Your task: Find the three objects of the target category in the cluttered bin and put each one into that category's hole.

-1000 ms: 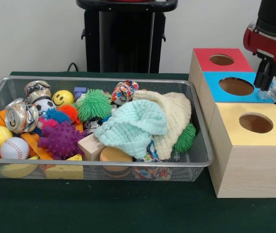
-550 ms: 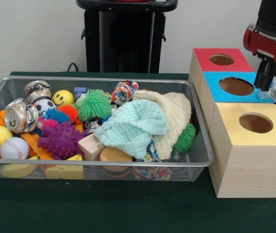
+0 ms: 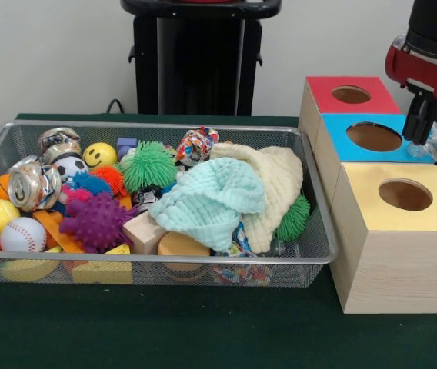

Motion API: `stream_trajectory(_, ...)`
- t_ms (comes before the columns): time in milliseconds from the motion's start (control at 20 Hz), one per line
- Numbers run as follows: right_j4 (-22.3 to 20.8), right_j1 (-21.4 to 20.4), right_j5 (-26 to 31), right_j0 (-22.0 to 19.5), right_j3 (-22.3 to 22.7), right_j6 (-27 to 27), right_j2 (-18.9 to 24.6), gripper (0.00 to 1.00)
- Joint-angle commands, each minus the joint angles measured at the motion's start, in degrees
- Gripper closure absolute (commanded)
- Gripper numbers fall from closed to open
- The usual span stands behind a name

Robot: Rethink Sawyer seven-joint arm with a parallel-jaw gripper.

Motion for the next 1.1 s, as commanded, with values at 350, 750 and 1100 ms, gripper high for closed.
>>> stream_trajectory(350,0.56,1.14,-2.40,-2.23,4.24,7.89,4.96,1.00)
stream_trajectory(750,-0.06,-0.51,-1.41,-4.10,5.40,4.83,5.59,1.00)
stream_trajectory(1100,-1.58,-1.62,-1.93,-7.06,6.59,0.85,6.45,1.00)
